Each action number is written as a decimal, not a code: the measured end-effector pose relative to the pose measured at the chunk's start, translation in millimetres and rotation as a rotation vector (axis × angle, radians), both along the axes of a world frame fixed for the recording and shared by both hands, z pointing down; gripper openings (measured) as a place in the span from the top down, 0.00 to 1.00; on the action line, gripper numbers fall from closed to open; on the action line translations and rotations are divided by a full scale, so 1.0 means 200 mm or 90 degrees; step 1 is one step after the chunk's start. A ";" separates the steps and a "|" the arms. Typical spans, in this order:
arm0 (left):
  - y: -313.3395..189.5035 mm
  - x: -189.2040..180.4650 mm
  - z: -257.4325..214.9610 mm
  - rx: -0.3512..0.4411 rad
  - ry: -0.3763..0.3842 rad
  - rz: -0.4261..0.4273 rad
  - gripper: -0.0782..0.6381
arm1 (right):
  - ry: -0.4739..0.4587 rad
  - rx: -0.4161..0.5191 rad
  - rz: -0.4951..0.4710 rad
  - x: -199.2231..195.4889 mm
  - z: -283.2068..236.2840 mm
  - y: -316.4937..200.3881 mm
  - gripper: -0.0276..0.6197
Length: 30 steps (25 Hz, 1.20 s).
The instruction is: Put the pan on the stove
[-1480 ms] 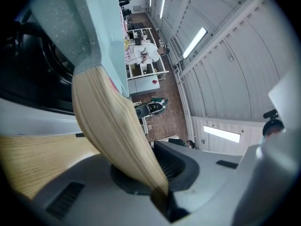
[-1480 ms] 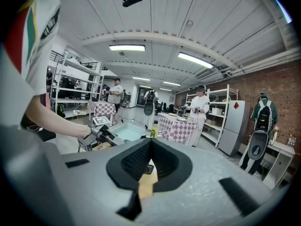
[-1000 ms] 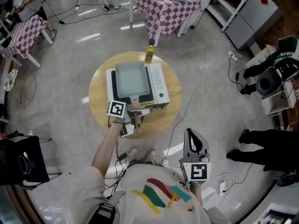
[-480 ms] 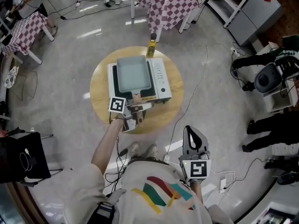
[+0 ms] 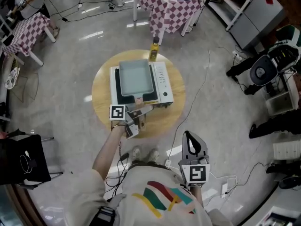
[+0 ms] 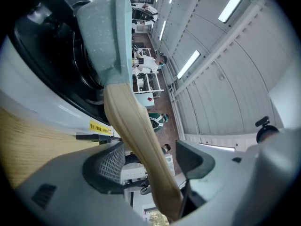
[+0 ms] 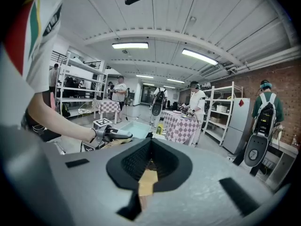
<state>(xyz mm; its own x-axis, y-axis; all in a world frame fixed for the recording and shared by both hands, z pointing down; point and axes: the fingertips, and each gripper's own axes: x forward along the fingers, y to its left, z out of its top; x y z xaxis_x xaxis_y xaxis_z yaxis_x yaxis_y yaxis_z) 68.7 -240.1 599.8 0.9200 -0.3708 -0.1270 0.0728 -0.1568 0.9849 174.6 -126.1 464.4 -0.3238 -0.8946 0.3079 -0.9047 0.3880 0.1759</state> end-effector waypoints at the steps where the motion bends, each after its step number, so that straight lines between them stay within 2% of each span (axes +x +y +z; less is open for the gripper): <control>1: 0.01 0.00 0.00 0.004 -0.002 0.005 0.46 | -0.001 0.001 0.000 0.00 0.00 0.00 0.96; 11: 0.03 -0.02 -0.01 -0.006 0.000 0.006 0.43 | -0.006 0.005 -0.010 -0.02 0.00 0.00 0.96; 17: 0.06 -0.11 -0.02 -0.028 0.011 -0.030 0.43 | -0.012 0.007 -0.027 -0.06 0.01 0.00 0.96; 23: 0.10 -0.24 -0.02 -0.015 -0.015 -0.061 0.43 | -0.015 0.021 -0.067 -0.14 -0.02 -0.04 0.96; 27: 0.14 -0.36 -0.03 -0.001 -0.069 -0.082 0.43 | -0.020 0.028 -0.103 -0.23 -0.05 -0.05 0.96; 30: 0.15 -0.45 -0.03 0.059 -0.134 -0.092 0.43 | -0.025 0.038 -0.121 -0.26 -0.06 -0.07 0.96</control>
<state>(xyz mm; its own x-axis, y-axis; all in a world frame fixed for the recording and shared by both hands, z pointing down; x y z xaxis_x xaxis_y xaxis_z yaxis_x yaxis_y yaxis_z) -21.0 -210.3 594.8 0.8685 -0.4953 0.0219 -0.1611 -0.2402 0.9573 121.8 -140.0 452.4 -0.4991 -0.8329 0.2393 -0.8232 0.5419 0.1694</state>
